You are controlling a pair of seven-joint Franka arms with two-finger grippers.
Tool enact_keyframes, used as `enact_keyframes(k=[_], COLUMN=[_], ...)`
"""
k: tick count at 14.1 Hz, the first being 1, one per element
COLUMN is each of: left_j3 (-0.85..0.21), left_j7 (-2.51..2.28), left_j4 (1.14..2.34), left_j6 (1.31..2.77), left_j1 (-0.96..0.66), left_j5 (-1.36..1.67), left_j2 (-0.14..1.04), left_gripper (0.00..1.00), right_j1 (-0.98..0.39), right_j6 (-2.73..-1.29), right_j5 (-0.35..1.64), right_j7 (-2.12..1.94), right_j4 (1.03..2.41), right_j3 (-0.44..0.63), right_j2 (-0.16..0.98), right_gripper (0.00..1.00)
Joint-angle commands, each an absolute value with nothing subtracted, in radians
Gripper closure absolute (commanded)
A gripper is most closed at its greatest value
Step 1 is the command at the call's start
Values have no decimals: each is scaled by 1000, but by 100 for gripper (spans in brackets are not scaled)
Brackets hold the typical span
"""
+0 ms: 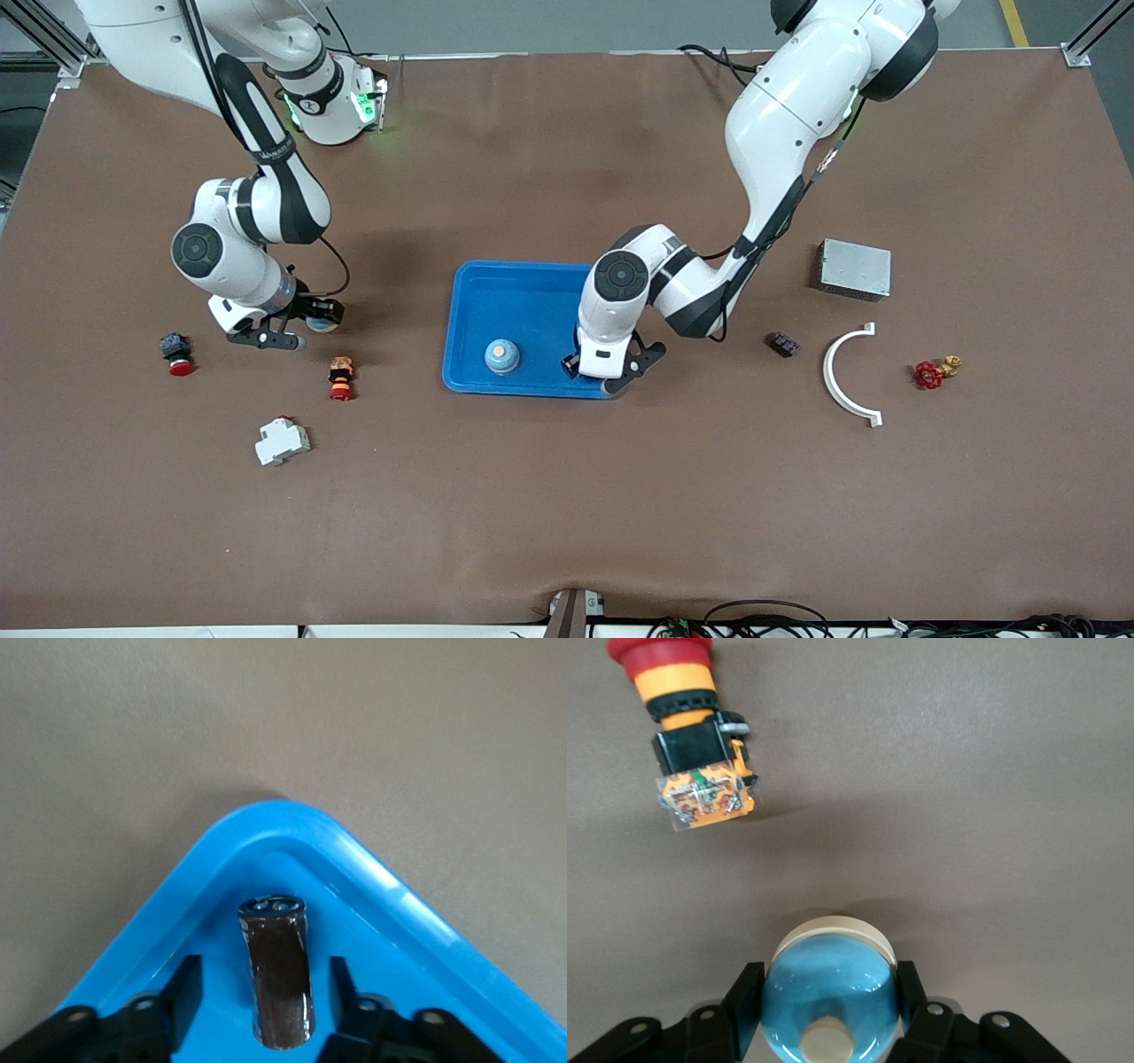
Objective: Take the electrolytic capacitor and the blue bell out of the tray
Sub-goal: 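Place the capacitor by the arc while the right gripper sets the bell down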
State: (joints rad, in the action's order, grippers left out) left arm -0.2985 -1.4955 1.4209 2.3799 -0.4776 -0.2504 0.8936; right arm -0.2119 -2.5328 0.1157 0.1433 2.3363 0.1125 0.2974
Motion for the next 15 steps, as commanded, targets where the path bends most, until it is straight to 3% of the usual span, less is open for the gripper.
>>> enact_keyframes(k=[1, 2, 3, 4, 5, 7, 15], left_j3=[-287, -287, -287, -287, -287, -291, -298], left_j7=[-1506, -1505, -1505, -1502, -1500, -1503, -1477], left_j4=[1399, 1402, 1402, 1402, 1401, 1401, 1408], left_j6=[2385, 2385, 2385, 2384, 2381, 2359, 2047], left_j1=[-494, -494, -494, -494, -494, -495, -364], left_j5=[-235, -236, -236, -236, -247, -238, -172], left_j2=[905, 907, 907, 902, 893, 853, 621], left_gripper=[51, 52, 62, 86, 100, 100, 100], right_j1=[-192, -192, -192, -192, -192, -193, -196], right_j6=[-2536, -2536, -2536, -2537, -2540, -2568, -2592], right_j5=[141, 141, 141, 141, 141, 141, 141], right_j7=[126, 126, 126, 124, 121, 121, 121], right_j4=[2327, 2327, 2326, 2324, 2321, 2319, 2307], right_j3=[94, 94, 94, 94, 94, 94, 94], right_j2=[307, 308, 310, 317, 319, 331, 356], right_gripper=[100, 100, 100, 100, 100, 100, 100])
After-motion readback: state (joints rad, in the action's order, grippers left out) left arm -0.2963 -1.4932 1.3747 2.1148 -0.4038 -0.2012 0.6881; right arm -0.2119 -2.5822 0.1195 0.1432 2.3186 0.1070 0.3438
